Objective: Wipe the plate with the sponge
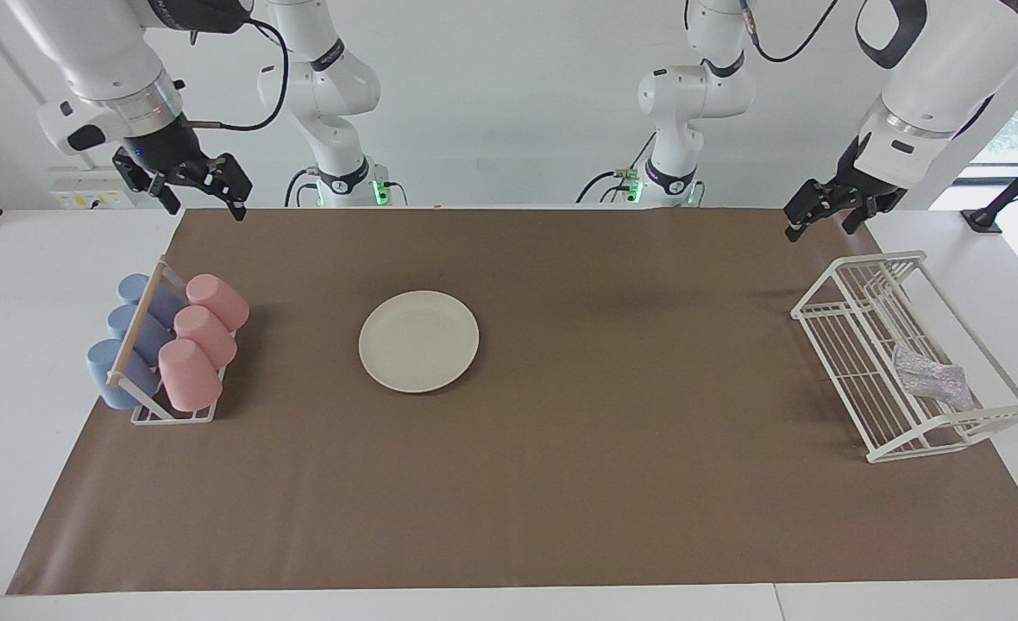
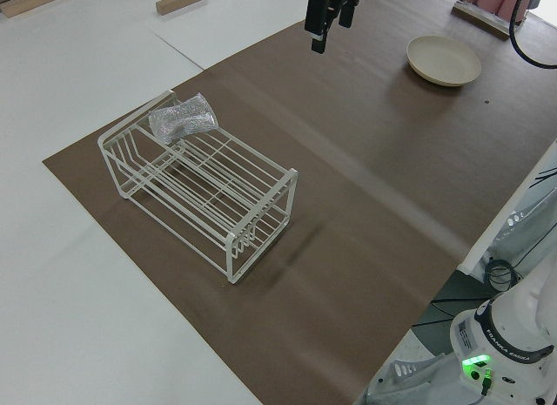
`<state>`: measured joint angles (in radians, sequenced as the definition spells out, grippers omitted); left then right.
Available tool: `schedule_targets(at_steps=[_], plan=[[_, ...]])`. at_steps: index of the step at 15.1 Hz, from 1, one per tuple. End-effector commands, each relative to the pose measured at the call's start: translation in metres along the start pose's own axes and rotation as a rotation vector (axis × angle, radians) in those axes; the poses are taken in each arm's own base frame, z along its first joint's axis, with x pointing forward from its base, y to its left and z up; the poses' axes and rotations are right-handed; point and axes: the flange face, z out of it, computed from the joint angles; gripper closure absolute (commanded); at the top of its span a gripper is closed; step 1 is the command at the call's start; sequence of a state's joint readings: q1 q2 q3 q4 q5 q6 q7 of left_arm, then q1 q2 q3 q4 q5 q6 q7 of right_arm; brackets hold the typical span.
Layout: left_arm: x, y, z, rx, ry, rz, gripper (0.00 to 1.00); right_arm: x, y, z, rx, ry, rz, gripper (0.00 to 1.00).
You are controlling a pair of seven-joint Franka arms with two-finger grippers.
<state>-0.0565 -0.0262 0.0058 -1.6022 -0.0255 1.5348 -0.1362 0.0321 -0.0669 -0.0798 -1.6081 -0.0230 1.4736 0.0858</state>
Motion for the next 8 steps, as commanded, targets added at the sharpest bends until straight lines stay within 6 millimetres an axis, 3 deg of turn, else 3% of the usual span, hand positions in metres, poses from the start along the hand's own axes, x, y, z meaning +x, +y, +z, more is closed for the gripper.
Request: schedule_targets(at_steps=[1, 8], plan=[[-0.0049, -0.0039, -0.0012, -0.012, 0.014, -0.003, 0.00, -0.0021, 0.0041, 0.0013, 0.023, 0.008, -0.019, 0.00], [-0.0046, -0.0020, -0.0016, -0.014, 0.018, -0.002, 0.00, -0.0023, 0.0042, 0.0014, 0.023, 0.006, -0.021, 0.00]])
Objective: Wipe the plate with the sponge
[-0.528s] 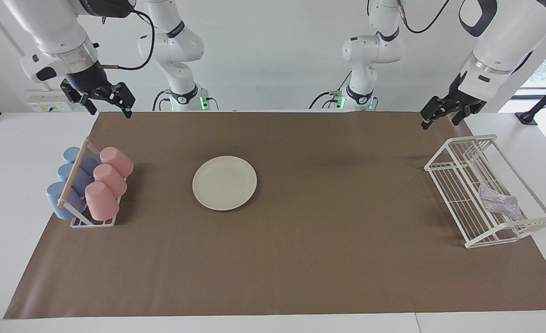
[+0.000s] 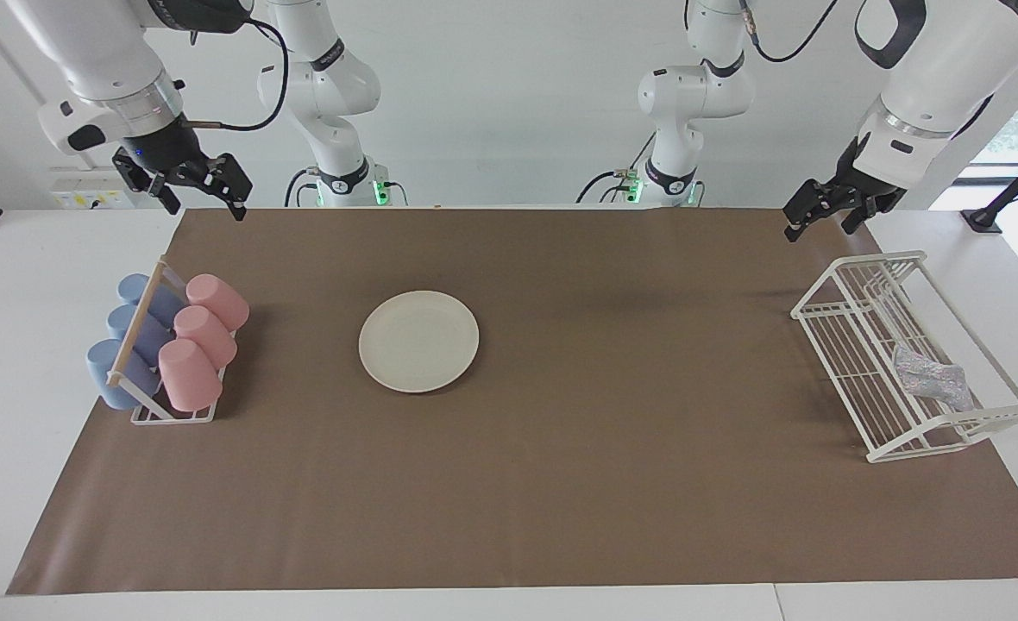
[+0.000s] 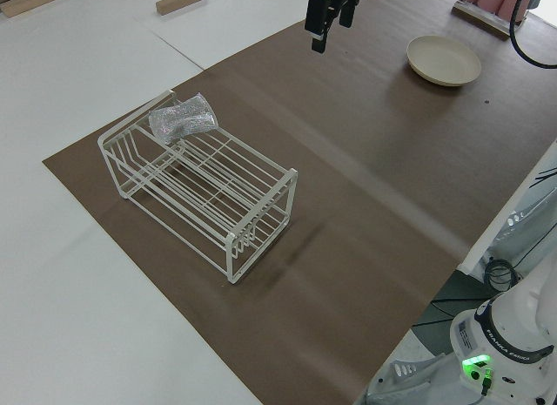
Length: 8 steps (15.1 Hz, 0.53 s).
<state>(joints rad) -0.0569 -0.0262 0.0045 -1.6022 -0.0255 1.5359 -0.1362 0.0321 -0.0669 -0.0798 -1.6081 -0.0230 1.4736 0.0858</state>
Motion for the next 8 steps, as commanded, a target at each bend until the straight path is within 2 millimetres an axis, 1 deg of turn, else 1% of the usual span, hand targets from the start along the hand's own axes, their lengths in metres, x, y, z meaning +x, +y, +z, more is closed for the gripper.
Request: schedule_targets(at_steps=[1, 6, 8], plan=[[-0.004, -0.003, -0.001, -0.014, 0.020, -0.002, 0.00, -0.002, 0.004, 0.002, 0.023, 0.005, -0.022, 0.00], [-0.005, 0.004, 0.002, -0.013, 0.021, 0.010, 0.00, -0.003, 0.003, 0.001, 0.023, 0.005, -0.022, 0.00], [-0.004, 0.008, 0.003, -0.006, 0.038, -0.025, 0.00, -0.003, 0.003, 0.001, 0.023, 0.005, -0.024, 0.00]])
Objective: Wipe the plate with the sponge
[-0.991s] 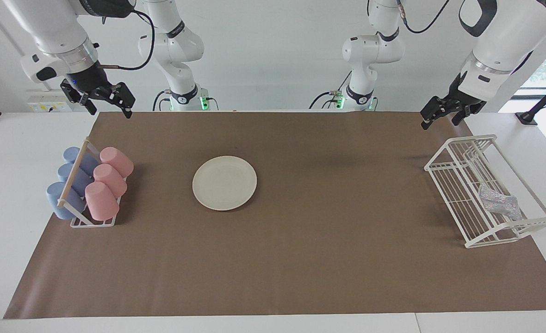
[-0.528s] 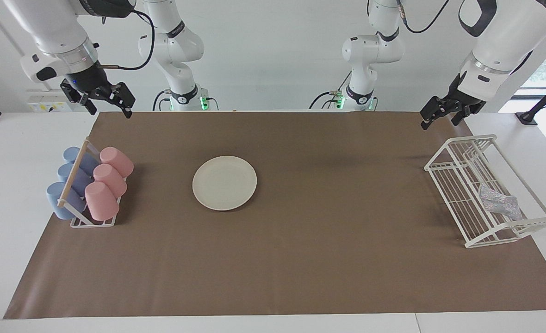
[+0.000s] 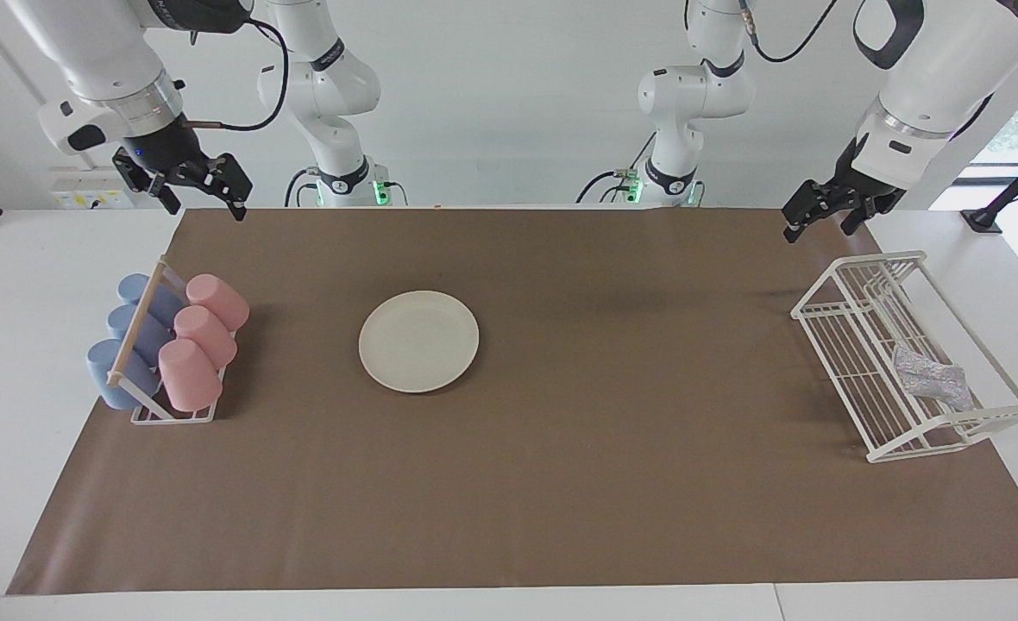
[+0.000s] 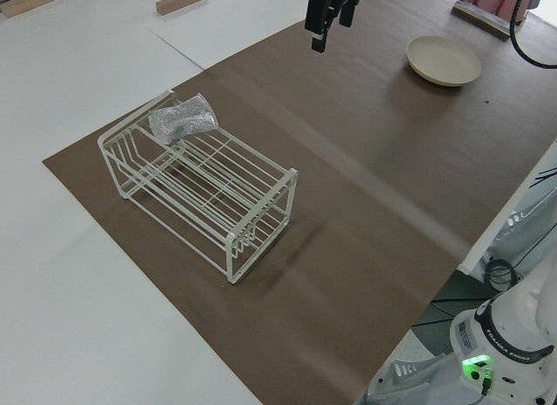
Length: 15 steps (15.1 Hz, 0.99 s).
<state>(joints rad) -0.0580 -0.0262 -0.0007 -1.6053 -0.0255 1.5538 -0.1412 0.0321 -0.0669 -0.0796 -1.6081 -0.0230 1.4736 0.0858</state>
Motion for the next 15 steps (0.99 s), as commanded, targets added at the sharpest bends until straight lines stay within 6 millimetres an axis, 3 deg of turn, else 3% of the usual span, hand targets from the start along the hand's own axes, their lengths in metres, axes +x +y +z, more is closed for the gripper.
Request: schedule_targets(at_steps=[1, 5, 12, 15], plan=[[-0.004, 0.005, 0.007, 0.016, 0.030, -0.043, 0.00, -0.003, 0.003, 0.001, 0.023, 0.005, -0.023, 0.00], [0.012, 0.027, 0.030, 0.248, 0.069, 0.052, 0.00, -0.003, 0.003, 0.001, 0.023, 0.005, -0.023, 0.00], [0.053, 0.028, 0.104, 0.594, 0.084, 0.191, 0.00, -0.003, 0.003, 0.002, 0.023, 0.003, -0.023, 0.00], [0.065, 0.025, 0.123, 0.677, 0.087, 0.231, 0.00, -0.003, 0.003, 0.002, 0.023, 0.003, -0.023, 0.00]])
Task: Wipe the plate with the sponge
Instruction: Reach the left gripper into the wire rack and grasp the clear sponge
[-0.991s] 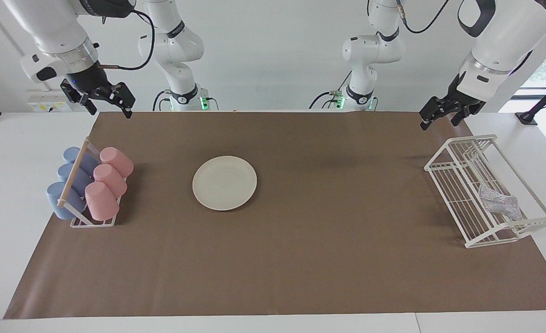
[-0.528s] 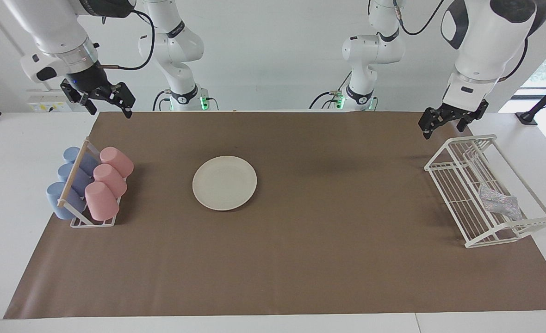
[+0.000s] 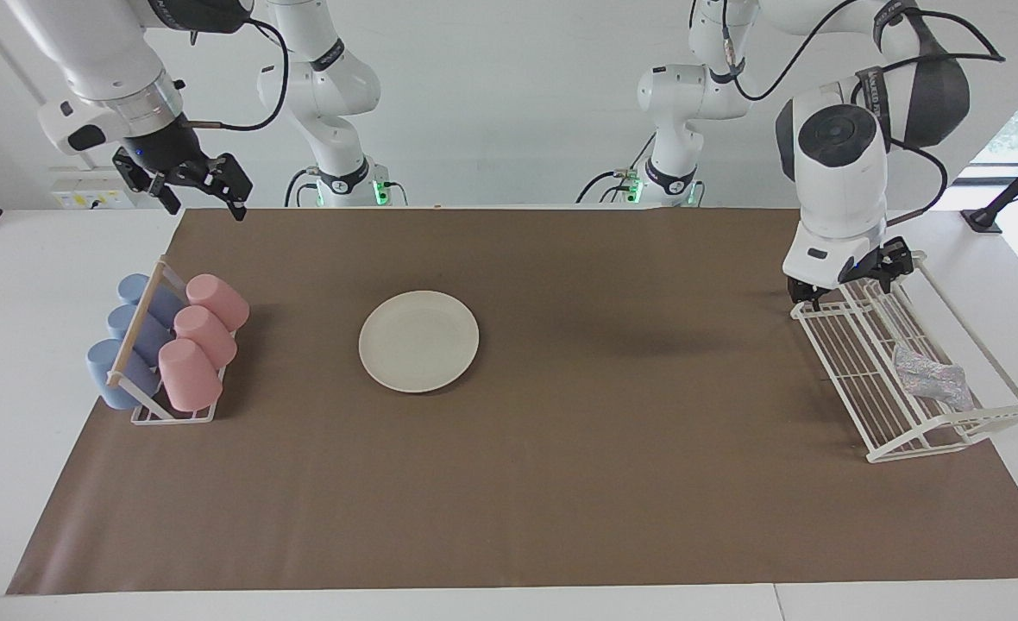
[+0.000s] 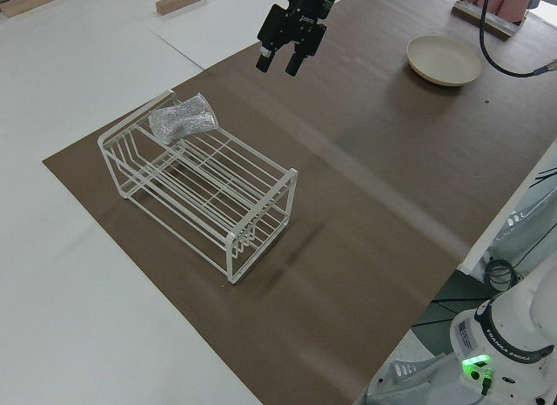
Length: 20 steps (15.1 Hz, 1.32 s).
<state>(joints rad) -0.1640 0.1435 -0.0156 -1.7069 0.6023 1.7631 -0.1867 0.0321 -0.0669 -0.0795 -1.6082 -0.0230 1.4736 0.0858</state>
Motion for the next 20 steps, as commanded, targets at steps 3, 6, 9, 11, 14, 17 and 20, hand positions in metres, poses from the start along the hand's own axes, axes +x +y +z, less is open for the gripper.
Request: schedule_targets(at_steps=[3, 6, 9, 11, 14, 17, 20], plan=[[0.012, 0.010, 0.026, 0.141, 0.046, 0.071, 0.00, -0.003, 0.003, 0.002, 0.023, 0.003, -0.023, 0.00], [0.014, 0.009, 0.047, 0.217, 0.085, 0.123, 0.00, -0.003, 0.002, 0.002, 0.023, 0.003, -0.025, 0.00], [0.025, 0.015, 0.073, 0.284, 0.091, 0.176, 0.00, -0.003, 0.002, 0.002, 0.023, 0.003, -0.025, 0.00], [0.029, 0.004, 0.088, 0.275, 0.109, 0.169, 0.00, -0.003, 0.002, 0.002, 0.023, 0.003, -0.025, 0.00], [0.037, -0.002, 0.111, 0.302, 0.125, 0.190, 0.00, -0.003, 0.002, 0.002, 0.023, 0.003, -0.025, 0.00], [0.041, -0.001, 0.115, 0.298, 0.134, 0.169, 0.00, -0.003, 0.002, 0.002, 0.023, 0.003, -0.025, 0.00], [0.043, -0.004, 0.117, 0.290, 0.155, 0.166, 0.00, -0.003, 0.002, 0.002, 0.023, 0.003, -0.025, 0.00]])
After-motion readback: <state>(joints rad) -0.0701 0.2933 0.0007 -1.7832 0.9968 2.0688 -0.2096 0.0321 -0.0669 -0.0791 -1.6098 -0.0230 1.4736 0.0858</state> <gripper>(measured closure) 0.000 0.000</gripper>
